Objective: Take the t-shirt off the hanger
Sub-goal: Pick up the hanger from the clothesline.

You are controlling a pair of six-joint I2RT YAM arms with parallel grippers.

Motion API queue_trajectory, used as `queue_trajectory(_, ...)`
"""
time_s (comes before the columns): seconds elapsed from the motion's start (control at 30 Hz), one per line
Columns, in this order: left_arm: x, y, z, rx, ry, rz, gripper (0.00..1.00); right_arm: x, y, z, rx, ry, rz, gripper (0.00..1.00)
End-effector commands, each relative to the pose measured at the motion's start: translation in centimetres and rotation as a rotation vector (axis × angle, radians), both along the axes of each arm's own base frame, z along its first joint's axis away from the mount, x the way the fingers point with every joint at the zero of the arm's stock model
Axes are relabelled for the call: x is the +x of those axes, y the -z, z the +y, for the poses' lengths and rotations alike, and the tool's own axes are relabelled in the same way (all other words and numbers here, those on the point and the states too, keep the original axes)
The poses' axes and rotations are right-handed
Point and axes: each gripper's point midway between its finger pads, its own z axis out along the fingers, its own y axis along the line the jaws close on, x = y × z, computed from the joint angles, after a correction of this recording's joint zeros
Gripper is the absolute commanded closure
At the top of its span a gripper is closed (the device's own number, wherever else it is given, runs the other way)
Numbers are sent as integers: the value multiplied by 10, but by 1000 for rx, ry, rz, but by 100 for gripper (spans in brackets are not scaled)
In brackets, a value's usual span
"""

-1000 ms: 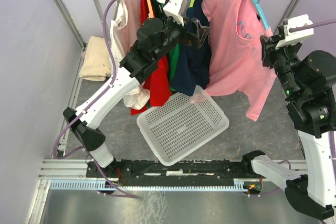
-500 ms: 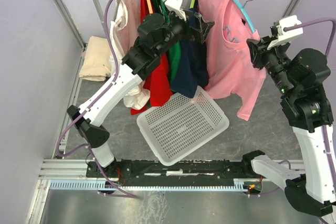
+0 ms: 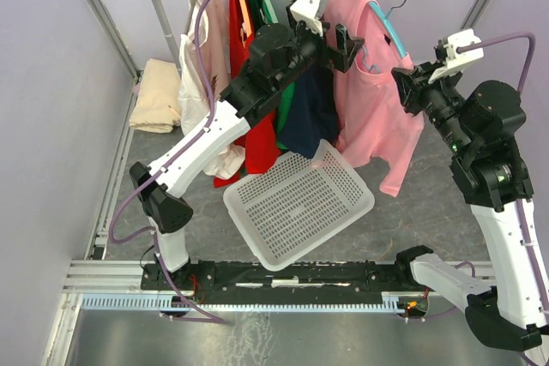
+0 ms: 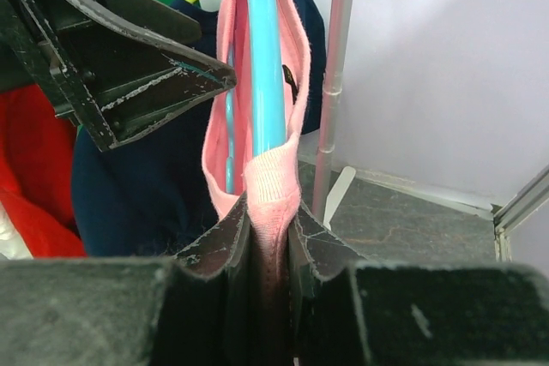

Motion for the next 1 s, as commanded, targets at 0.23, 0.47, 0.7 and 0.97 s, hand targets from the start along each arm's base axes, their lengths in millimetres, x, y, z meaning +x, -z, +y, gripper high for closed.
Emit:
queue_trajectory(0.23, -1, -61, 12, -131, -73, -147, 9, -11, -21, 7, 57, -47, -86, 99)
queue_trajectory(0.47, -4, -65, -3, -134, -42, -182, 13, -13, -18, 6, 55, -48, -77, 99)
queue_trajectory(0.7, -4, -61, -12, -113, -49, -189, 36, -15, -18, 5, 56, -46, -76, 99)
queue_trajectory(0.97, -19, -69, -11, -107, -27, -213, 84, -13, -17, 1, 65, -20, -72, 99)
